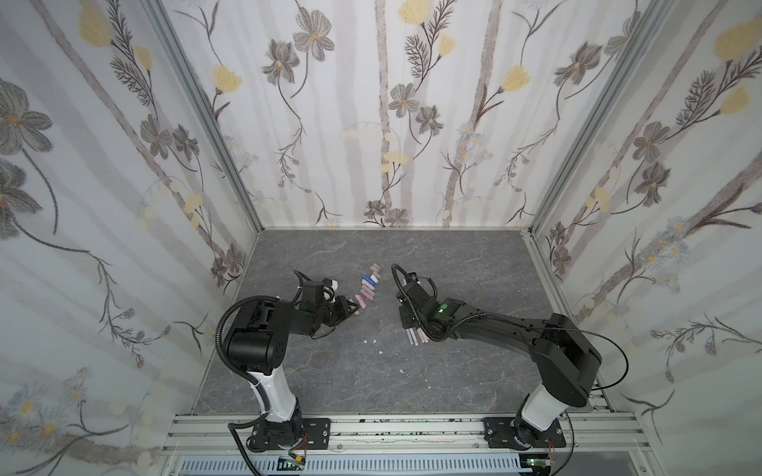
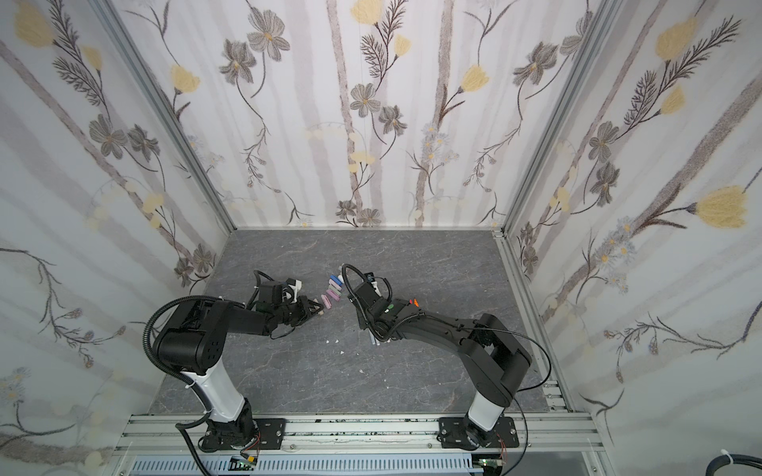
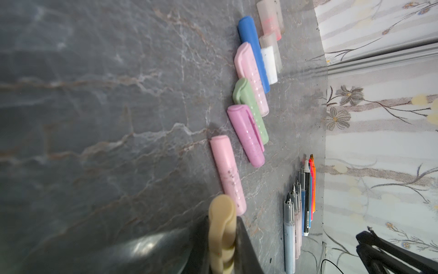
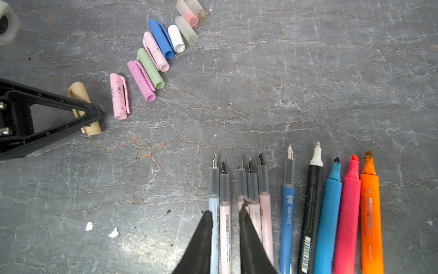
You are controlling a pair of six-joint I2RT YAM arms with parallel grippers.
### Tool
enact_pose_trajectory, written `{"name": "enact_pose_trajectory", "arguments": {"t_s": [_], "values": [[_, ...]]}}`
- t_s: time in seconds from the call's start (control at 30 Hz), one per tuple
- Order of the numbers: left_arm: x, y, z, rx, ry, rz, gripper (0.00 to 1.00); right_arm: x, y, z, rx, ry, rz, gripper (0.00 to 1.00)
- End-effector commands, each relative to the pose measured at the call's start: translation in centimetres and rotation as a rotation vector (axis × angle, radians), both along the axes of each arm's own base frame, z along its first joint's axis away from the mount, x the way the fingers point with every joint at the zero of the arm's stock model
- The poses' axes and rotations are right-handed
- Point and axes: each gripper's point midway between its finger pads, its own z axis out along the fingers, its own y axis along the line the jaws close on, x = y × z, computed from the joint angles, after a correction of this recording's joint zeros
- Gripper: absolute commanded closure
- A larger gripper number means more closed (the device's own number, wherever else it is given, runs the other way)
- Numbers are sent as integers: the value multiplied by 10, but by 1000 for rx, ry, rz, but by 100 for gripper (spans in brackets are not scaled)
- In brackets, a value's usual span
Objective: Remove pen caps from pens
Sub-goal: Place the pen cap at the center of the table, then reset both arms
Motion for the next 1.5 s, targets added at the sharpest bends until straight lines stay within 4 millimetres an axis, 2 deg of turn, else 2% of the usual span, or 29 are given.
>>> {"name": "enact_pose_trajectory", "arguments": {"t_s": [0.0,0.13,0.4,0.53,0.6,0.63,0.67,0.77,0.83,0.87,0.9,0.93,0.97,1.03,1.1,1.13,1.2,1.27,1.3,1.37,1.4,1.47], "values": [[8,-3,5,-20,-22,5,81,2,-6,4,-12,-23,-15,78],[13,-5,7,-27,-24,4,74,2,-10,2,-14,-21,-19,78],[13,-6,13,-29,-30,4,72,2,-14,4,-10,-27,-26,78],[11,-5,28,-28,-62,9,70,3,-18,9,-10,-39,-34,78],[10,-2,45,-26,-100,17,66,4,-23,15,-7,-54,-40,78],[10,-1,54,-24,-125,20,63,6,-26,15,-10,-59,-42,75],[10,2,66,-19,-156,27,58,7,-29,27,8,-84,-43,68],[12,11,100,28,-245,62,35,13,-41,45,29,-136,-54,45],[14,21,120,72,-299,103,26,14,-45,59,45,-176,-58,37],[15,27,130,99,-327,128,18,23,-58,68,49,-197,-90,30],[15,32,143,122,-367,153,1,26,-63,76,55,-220,-100,26],[15,38,151,145,-395,179,0,29,-69,83,60,-242,-113,3],[16,47,160,178,-432,214,0,32,-76,90,65,-265,-126,0],[17,67,177,254,-493,311,0,40,-95,103,59,-313,-177,0],[17,92,184,354,-536,419,0,49,-123,114,38,-366,-257,0],[17,101,187,403,-563,451,0,53,-139,116,14,-389,-307,0],[13,122,187,509,-623,528,0,60,-187,117,-82,-448,-452,0],[6,134,187,597,-725,565,0,64,-227,112,-154,-466,-542,0],[0,147,184,628,-737,637,0,64,-244,106,-169,-466,-565,0],[-9,157,178,677,-793,677,0,63,-274,92,-143,-475,-598,0],[-13,160,174,701,-822,688,0,60,-286,82,-113,-491,-596,0],[-14,165,162,739,-830,693,0,52,-307,74,-86,-590,-622,0]]}}
